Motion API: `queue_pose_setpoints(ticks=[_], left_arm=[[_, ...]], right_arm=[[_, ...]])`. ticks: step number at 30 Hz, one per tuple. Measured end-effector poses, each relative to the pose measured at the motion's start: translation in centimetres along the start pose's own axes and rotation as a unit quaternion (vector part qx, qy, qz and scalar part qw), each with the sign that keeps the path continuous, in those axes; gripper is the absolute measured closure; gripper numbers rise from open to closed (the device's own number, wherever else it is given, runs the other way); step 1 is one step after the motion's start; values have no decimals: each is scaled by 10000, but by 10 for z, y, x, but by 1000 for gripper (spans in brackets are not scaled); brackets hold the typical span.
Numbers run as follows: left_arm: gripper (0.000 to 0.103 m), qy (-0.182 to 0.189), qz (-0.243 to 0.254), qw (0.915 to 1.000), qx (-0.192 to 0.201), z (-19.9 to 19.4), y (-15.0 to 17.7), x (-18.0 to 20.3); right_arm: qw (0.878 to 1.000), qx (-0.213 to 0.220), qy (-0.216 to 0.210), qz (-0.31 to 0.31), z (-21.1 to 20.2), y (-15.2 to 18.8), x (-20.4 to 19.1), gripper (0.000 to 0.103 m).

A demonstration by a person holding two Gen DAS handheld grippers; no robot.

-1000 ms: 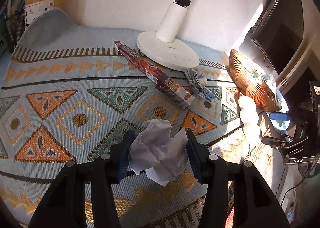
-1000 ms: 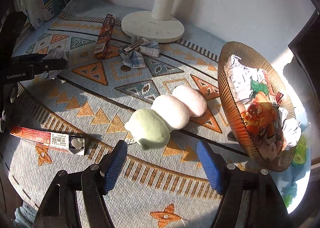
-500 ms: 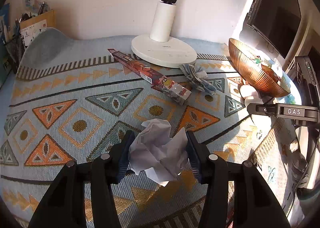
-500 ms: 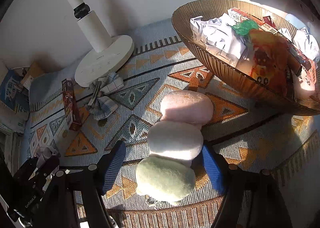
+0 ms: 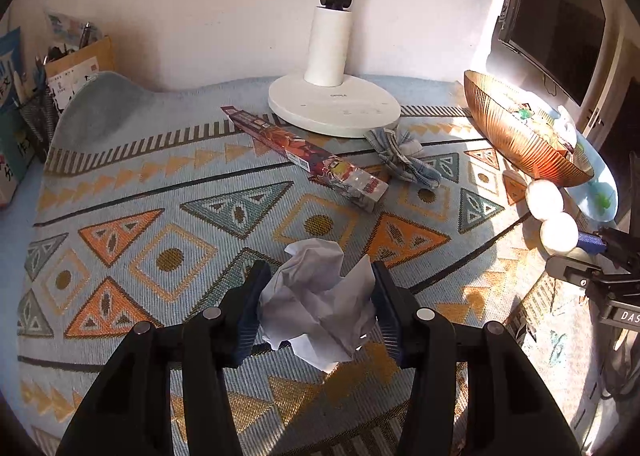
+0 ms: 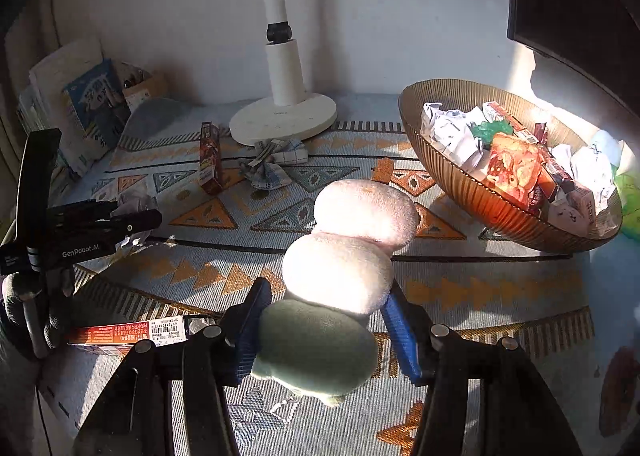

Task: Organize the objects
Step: 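Carry the paper ball and plush balls into the amber bowl and release them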

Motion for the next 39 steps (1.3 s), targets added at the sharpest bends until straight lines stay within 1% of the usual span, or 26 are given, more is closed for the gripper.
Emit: queue_pose_setpoints(ticks=[1,3,6,9,12,13,15,18,19,21,23,24,25,26,27,28,32,34,37,39], left_arm=[[55,3,35,10000,-67,-2,-2,2],[55,80,27,10000,-9,-15,-13,10],[55,538,-68,9978,387,-49,-48,32],[55,1038,82,9911,831,-77,-91,73],[55,1317,441,9831,1195,-87,-130,131],[55,1346,559,9813,1257,-84,-141,151],[55,1177,913,9792,1376,-70,-158,189],[55,663,1492,9760,1442,-32,-170,238],[55,699,1529,9763,1361,-16,-172,249],[55,895,1405,9794,1138,14,-174,262],[55,1076,1183,9822,981,38,-176,268],[54,1120,1054,9842,879,51,-177,268],[47,1199,899,9854,811,61,-177,268],[38,1260,774,9864,712,70,-177,266],[23,1264,639,9878,647,76,-177,265],[22,1301,540,9877,676,78,-177,263],[22,1316,435,9879,697,72,-176,251],[22,1357,363,9878,667,63,-174,242],[22,1322,299,9878,766,47,-176,227],[22,1282,295,9873,888,29,-173,215]], right_arm=[[9999,125,-32,52,-12,-8,8,48],[9989,421,35,194,-36,-27,27,48],[9945,804,202,637,-63,-62,63,48],[9823,1251,300,1361,-84,-91,108,47],[9705,1510,313,1855,-84,-107,140,47],[9674,1530,360,1986,-81,-110,151,47],[9634,1512,490,2161,-70,-115,166,47],[9646,1233,618,2248,-46,-118,185,46],[9656,1110,608,2269,-38,-118,191,46],[9710,836,577,2166,-22,-119,202,46],[9768,722,727,1882,-11,-117,201,43],[9781,684,915,1739,-7,-117,200,40],[9773,684,1108,1669,-5,-115,201,36],[9765,724,1158,1668,-6,-113,203,33],[9751,766,1112,1757,-8,-110,205,31],[9732,787,1061,1883,-10,-108,209,31],[9681,778,872,2218,-15,-101,223,31],[9675,788,669,2306,-23,-98,220,31],[9696,826,263,2288,-41,-95,198,31],[9742,850,-4,2093,-55,-92,174,31]])
Point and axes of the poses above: each gripper's, at about its wrist camera, not at the fingertips, and z roughly the way its jaws point, x to its right, y to its underside, the point moved 1 cm from there along z, roughly the way its jaws point, and after that the axes turned 6 degrees about x, right-handed, at the moved point
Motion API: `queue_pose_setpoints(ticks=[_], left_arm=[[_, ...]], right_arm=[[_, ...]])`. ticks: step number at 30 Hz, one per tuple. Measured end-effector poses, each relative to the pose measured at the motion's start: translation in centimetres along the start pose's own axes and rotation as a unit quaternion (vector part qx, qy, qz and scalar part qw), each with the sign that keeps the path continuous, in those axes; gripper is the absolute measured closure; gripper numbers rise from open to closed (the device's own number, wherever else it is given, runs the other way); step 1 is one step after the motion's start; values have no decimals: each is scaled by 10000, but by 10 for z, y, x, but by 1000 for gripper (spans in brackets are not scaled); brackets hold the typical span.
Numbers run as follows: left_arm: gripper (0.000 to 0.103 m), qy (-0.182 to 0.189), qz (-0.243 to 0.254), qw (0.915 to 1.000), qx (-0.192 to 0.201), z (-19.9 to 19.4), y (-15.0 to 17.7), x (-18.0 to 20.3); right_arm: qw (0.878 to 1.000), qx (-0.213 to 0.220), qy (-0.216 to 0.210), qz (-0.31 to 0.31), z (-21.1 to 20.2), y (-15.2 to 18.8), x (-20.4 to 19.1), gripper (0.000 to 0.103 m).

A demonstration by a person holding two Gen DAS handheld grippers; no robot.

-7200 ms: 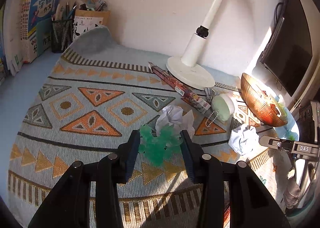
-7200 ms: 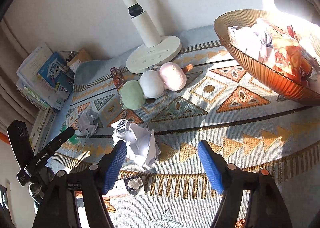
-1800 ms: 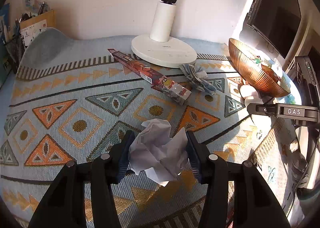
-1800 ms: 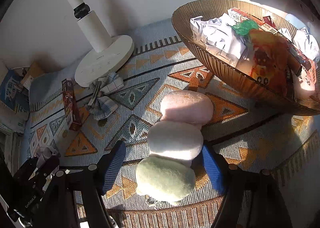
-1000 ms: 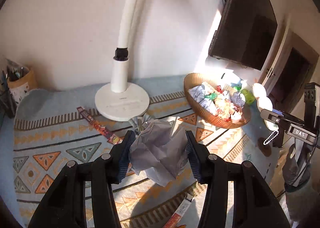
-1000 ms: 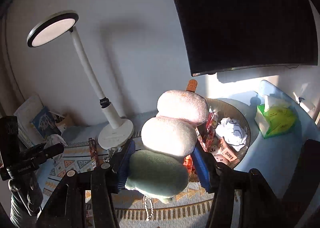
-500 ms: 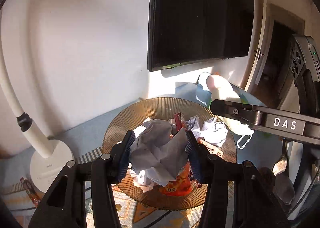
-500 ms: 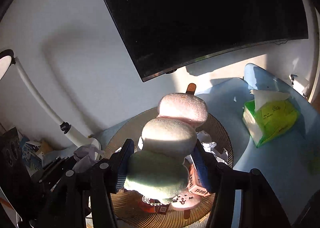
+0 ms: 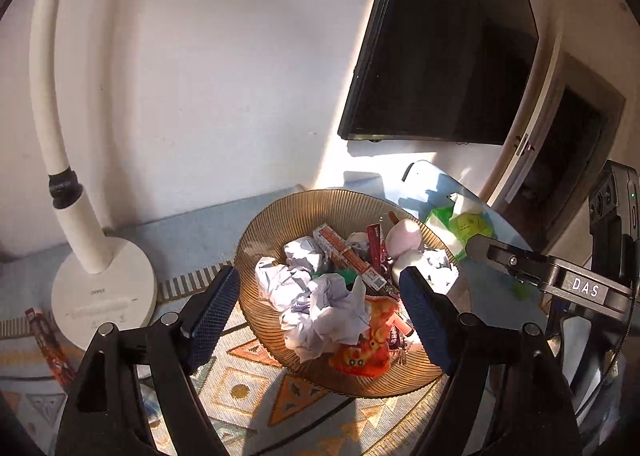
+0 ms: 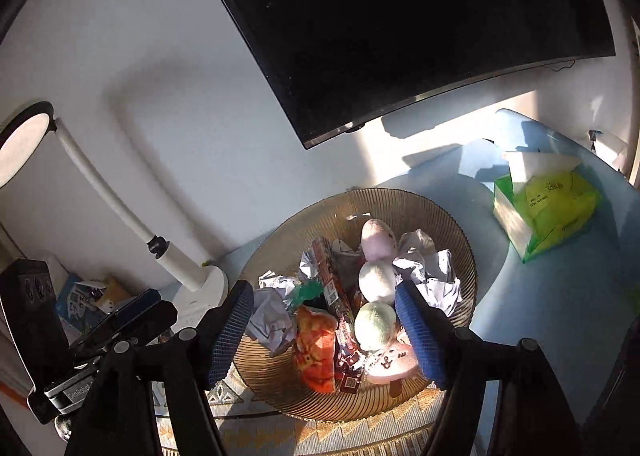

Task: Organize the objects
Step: 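Carry the paper ball and plush balls into the amber bowl and release them, then move both tools toward the long red and orange boxes on the rug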

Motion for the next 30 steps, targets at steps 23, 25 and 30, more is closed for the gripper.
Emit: queue_pose_setpoints(ticks=[23,25,30], left_arm=[[3,-2861,-2344,9278,499,-207,195,-249],[3,-2927,-2264,9280,434,-206,196,-245],[3,-2916,-2018,9348,196,-196,195,-237]], right_arm=[[9624,-880,-713,-2471,59,185,-125,11],[9582,-969,-751,-2586,61,190,-129,11],[9483,-1098,-946,-2824,59,198,-137,11]])
Point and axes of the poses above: each gripper's, at about its wrist camera, not at the fingertips, and z roughly the way its jaws point, x to its right, y to its underside, the point moved 1 cm from there along z, roughly the way its jaws point, and after that the axes turned 6 degrees about x, right-handed, at the moved point
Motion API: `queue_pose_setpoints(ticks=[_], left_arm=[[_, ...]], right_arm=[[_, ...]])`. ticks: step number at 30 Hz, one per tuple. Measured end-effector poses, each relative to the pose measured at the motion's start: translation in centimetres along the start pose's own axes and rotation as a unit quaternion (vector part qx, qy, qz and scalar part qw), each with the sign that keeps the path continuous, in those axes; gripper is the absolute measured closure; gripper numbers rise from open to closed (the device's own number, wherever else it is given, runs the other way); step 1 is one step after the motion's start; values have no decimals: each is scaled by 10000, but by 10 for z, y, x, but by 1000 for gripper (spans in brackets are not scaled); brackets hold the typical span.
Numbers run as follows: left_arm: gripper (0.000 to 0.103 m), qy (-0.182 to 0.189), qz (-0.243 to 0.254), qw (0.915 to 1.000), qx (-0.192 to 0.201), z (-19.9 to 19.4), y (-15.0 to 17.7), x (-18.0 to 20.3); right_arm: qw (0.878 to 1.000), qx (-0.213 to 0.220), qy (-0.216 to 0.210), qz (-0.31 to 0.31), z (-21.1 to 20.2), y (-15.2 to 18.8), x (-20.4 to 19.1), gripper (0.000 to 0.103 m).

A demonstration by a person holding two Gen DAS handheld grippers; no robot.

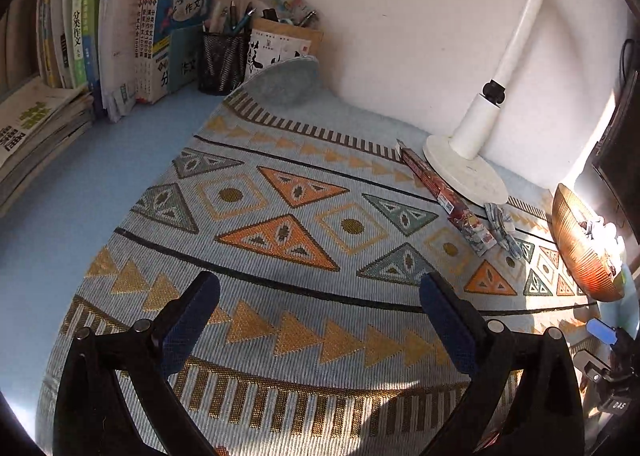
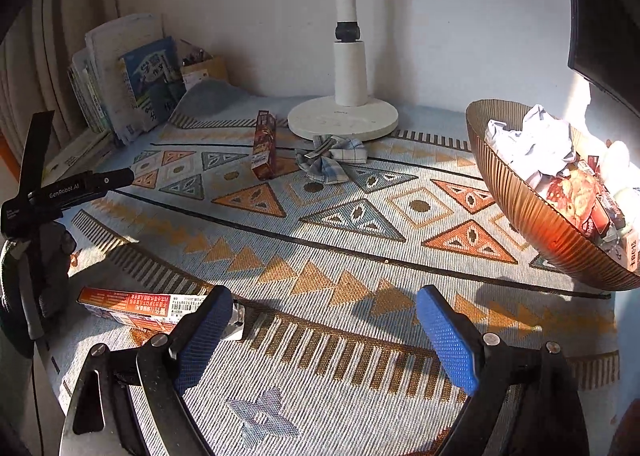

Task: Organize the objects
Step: 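Move both tools toward the long red and orange boxes on the rug, then grasp the long orange box with the right tool while the left tool grasps the red printed box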

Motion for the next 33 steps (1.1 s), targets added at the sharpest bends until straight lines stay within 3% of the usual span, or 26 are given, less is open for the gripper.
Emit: queue_pose_setpoints(ticks=[7,11,13,15,20,24,26,31,33], left_arm=[[3,-39,227,9996,-140,4,4,8],[3,-90,251,9995,-178,5,4,9],[3,-99,366,9985,-385,11,2,14],[4,71,472,9969,-628,21,-7,23],[4,771,-167,9929,-891,55,-55,59],[9,532,71,9931,-1041,100,-79,99],[12,338,188,9927,-1146,122,-82,114],[24,-149,387,9885,-1452,157,-71,134],[27,-264,625,9889,-1322,156,-69,140]], right_arm=[[9969,-234,-589,-475,4,5,-19,11],[9917,-47,-1093,-674,-10,3,-30,11],[9862,17,-1381,-912,-15,-3,-44,10],[9751,-82,-1609,-1521,-14,-10,-69,10],[9330,-273,-2077,-2925,0,-17,-120,10],[9091,-428,-2192,-3516,20,-14,-135,10],[9033,-488,-2188,-3657,31,-11,-138,11],[8942,-751,-2366,-3724,51,-6,-140,45],[8936,-821,-2485,-3646,50,-5,-140,55]])
Point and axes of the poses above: each gripper's, at about its wrist camera, not at the fingertips, and z roughly the way its jaws point, x to its right, y to its underside, the point moved 1 cm from there along z, roughly the way its jaws point, and after that the axes turned 6 degrees about x, right-handed, at the moved point
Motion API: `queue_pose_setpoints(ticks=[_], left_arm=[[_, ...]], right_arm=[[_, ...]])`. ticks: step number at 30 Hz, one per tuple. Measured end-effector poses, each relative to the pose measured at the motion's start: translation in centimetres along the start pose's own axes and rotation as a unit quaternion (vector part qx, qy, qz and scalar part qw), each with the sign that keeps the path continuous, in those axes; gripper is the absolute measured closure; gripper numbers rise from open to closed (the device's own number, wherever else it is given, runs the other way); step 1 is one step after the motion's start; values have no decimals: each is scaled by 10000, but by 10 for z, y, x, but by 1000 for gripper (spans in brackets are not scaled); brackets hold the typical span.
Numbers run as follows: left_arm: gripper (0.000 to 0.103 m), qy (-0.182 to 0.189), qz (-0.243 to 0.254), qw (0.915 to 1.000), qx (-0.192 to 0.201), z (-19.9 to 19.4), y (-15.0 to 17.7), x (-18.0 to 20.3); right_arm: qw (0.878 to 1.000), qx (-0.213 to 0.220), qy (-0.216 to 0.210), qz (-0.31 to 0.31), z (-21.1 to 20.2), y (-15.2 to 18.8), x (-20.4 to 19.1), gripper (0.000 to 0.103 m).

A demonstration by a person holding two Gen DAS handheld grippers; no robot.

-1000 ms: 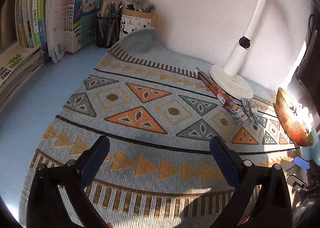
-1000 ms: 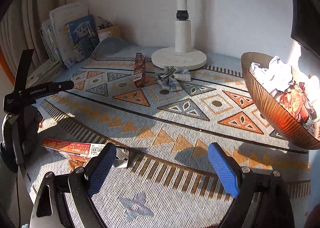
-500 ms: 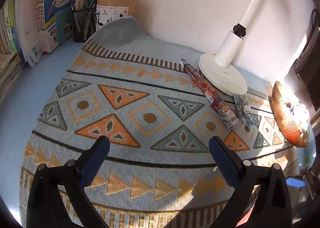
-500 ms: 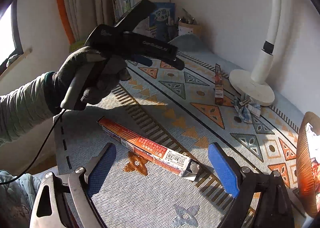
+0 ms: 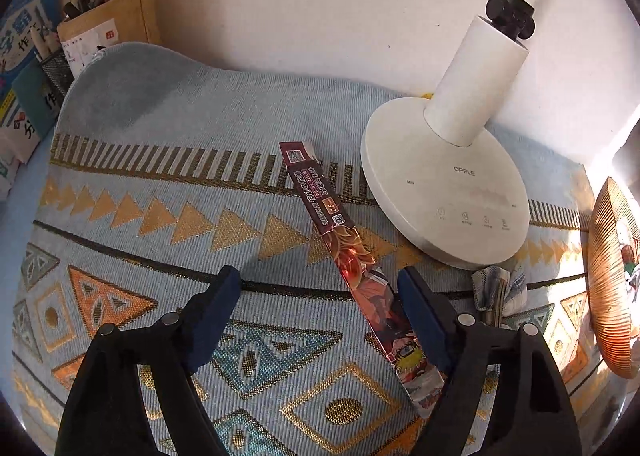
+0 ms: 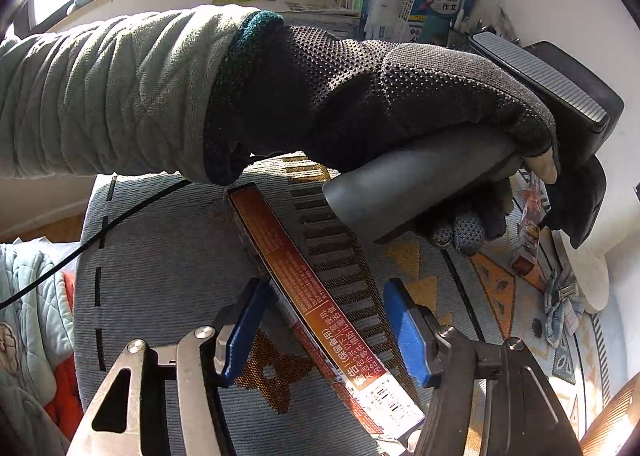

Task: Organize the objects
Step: 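Grasp the long orange box with the right tool while the left tool grasps the red printed box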

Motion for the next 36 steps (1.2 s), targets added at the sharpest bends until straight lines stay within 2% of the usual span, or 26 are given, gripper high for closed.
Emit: queue_pose_setpoints(ticks=[1,2,3,4,5,7,10,12,17,20,21,23,24,25,27,29,30,31,34,36], left_arm=[[32,7,96,10000,12,-1,1,3],[37,82,170,9998,30,-3,2,4],[55,260,236,9994,18,-6,4,5],[68,456,302,9985,-30,-10,5,5],[72,537,366,9978,-105,-13,8,4],[89,579,479,9972,-53,-23,16,0],[89,722,551,9959,-10,-37,32,-13],[89,1059,517,9930,-18,-47,43,-27],[89,1352,797,9876,-33,-84,96,-61],[89,1581,999,9823,-144,-100,125,-66],[89,1627,1083,9806,-180,-107,135,-65],[89,1798,1161,9765,-257,-119,152,-62],[89,1870,1178,9749,-274,-124,161,-60],[88,1884,1219,9741,-268,-127,165,-57],[88,1730,1387,9749,-183,-133,175,-51],[85,1531,1670,9739,-155,-137,179,-42],[73,1487,1783,9726,-134,-138,180,-39],[68,1467,1839,9719,-101,-139,182,-37],[58,1364,1888,9724,107,-139,187,-29],[58,1213,1922,9733,316,-141,193,-26]], right_arm=[[10000,-1,-18,28,-1,1,-1,61],[10000,-19,3,56,-3,2,-4,62],[9999,-30,48,88,-5,3,-6,64],[9999,-26,103,129,-8,5,-8,67],[9996,-31,191,187,-11,9,-11,68],[9981,-57,533,289,-21,19,-18,75],[9908,-64,941,968,-41,42,-17,78],[9786,-150,1300,1588,-54,58,-8,78],[9326,-206,1785,3131,-83,92,15,78],[9058,-419,2232,3576,-83,101,25,78],[9004,-377,2320,3660,-82,103,25,77],[8964,-330,2341,3750,-84,104,22,73],[8948,-299,2329,3797,-86,106,20,67],[8936,-239,2239,3884,-87,107,20,54],[8927,-63,1988,4045,-86,110,23,36],[8927,-29,2015,4032,-89,112,17,35],[8946,-40,2071,3959,-89,112,11,35],[8955,-49,2131,3906,-88,113,10,35],[8933,7,2294,3866,-87,114,5,35],[8903,42,2380,3882,-87,114,3,35]])
Point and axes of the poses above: each gripper's, at about its wrist camera, not at the fingertips, and z roughly the way its jaws point, x to its right, y to its underside, the point moved 1 cm from there along z, roughly the way its jaws point, and after that the axes turned 6 degrees about x, right-handed, at the moved point
